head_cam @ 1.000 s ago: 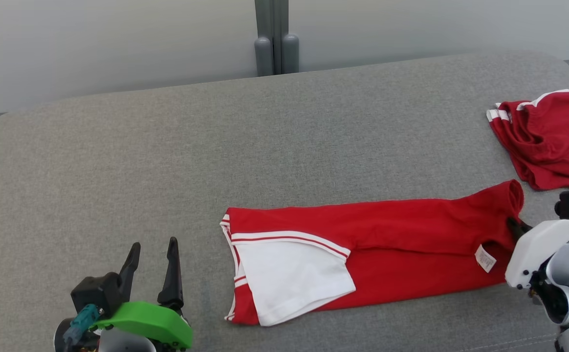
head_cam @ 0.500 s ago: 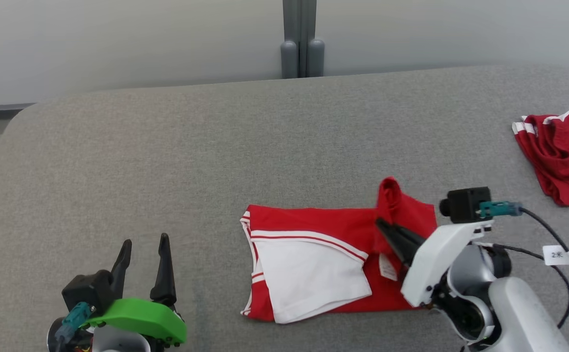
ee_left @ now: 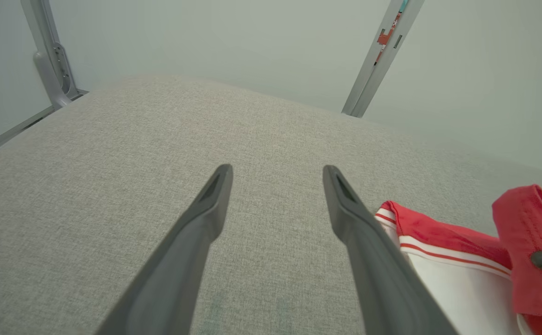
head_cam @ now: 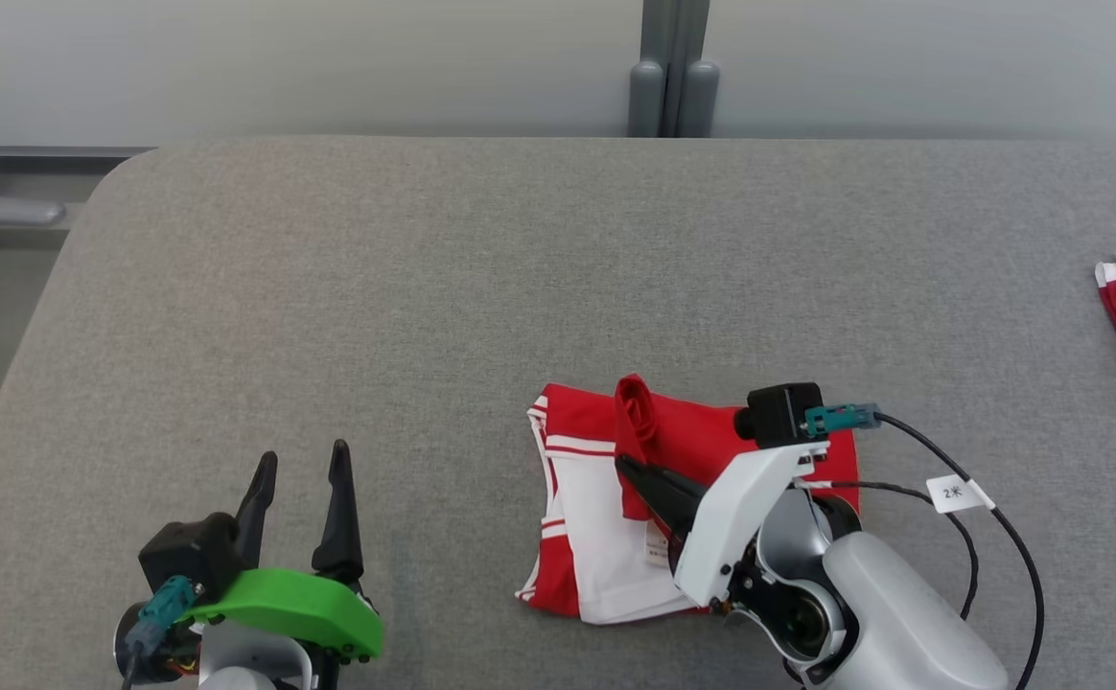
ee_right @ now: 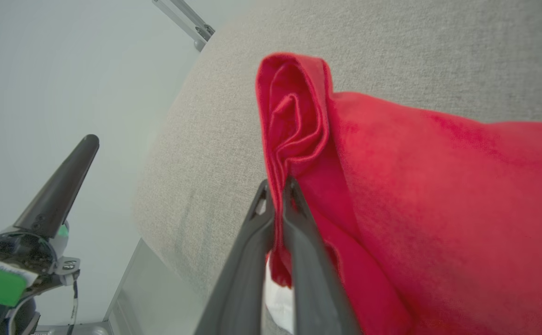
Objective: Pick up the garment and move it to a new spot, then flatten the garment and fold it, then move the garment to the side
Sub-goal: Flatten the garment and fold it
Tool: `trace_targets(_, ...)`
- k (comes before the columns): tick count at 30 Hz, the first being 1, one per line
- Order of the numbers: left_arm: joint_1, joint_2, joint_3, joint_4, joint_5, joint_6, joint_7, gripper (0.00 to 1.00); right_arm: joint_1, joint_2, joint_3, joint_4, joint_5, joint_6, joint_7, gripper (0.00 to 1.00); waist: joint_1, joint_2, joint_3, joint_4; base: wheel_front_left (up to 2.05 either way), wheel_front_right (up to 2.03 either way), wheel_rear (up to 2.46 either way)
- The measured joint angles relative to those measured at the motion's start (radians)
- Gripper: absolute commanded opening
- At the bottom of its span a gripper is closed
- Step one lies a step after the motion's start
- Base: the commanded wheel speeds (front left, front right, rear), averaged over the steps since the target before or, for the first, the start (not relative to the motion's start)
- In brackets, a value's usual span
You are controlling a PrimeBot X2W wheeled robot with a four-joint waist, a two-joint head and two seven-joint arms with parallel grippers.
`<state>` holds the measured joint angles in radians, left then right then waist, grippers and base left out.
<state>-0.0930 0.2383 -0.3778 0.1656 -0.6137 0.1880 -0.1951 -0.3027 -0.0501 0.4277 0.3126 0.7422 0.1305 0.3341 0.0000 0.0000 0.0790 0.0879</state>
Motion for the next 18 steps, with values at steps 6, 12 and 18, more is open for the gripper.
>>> trace_targets(6, -0.012, -0.007, -0.008, 0.015, 0.000, -0.005, -0.004, 1.00, -0.083, 0.000, 0.077, 0.146, 0.061, 0.000, -0.076, 0.00, 0.0000, 0.0000, 0.011, 0.031, 0.00, 0.00, 0.00)
trace_targets(12, -0.016, -0.012, -0.015, 0.034, -0.001, -0.009, -0.008, 1.00, -0.149, 0.000, 0.164, 0.230, 0.155, 0.000, -0.141, 1.00, 0.0000, 0.0000, 0.007, 0.044, 0.00, 0.00, 0.00)
trace_targets(18, -0.017, -0.020, -0.037, 0.042, -0.001, -0.016, -0.008, 1.00, -0.194, 0.001, 0.228, 0.257, 0.248, 0.000, -0.206, 1.00, 0.0000, 0.0000, -0.006, 0.034, 0.00, 0.00, 0.00)
